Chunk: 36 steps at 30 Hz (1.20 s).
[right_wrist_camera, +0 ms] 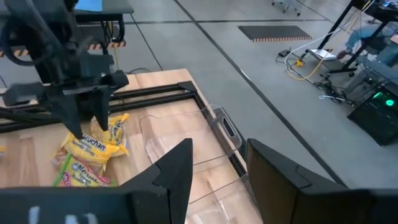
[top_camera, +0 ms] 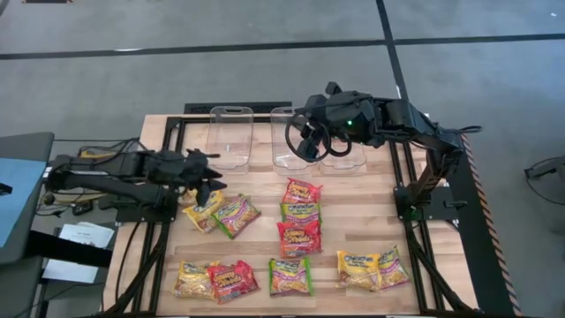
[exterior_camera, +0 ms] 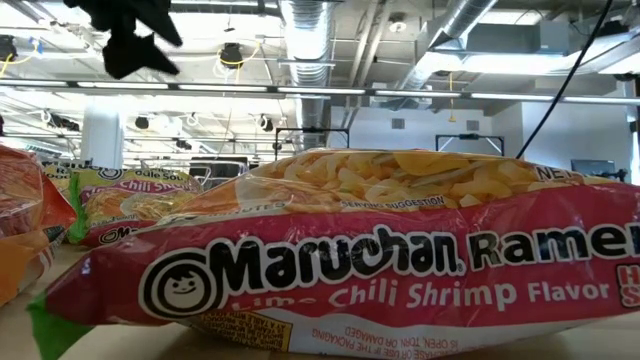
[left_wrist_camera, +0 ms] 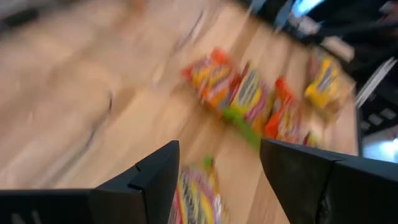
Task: Sort Maruchan noodles
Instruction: Put the green noodle pack into the left transparent bin
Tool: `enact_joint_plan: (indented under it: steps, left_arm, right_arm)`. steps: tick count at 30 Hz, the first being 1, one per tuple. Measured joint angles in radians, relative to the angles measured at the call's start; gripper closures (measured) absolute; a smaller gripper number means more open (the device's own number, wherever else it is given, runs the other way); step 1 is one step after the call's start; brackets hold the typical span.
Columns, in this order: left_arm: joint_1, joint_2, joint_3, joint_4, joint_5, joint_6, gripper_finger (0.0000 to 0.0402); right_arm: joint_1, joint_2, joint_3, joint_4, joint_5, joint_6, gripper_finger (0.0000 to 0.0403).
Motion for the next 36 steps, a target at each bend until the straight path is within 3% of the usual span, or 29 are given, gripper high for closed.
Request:
enact_joint_plan:
  steps: [3,16,36]
  left_arm:
    - [0.014,0.033,-0.002,-0.047,0.001,-0.018,0.0189]
    - [0.160,0.216,-0.060,-0.030,0.266,-0.058,0.0189]
    - [0.166,0.526,-0.061,0.084,0.506,-0.100,0.0189]
  right_arm:
    - [0.002,0.000,0.000,-0.007,-0.023,0.000,0.0229]
    - [0.003,0.000,0.000,-0.026,-0.036,0.000,0.0229]
    - [0.002,0.001,0.000,-0.079,-0.086,-0.001,0.0229]
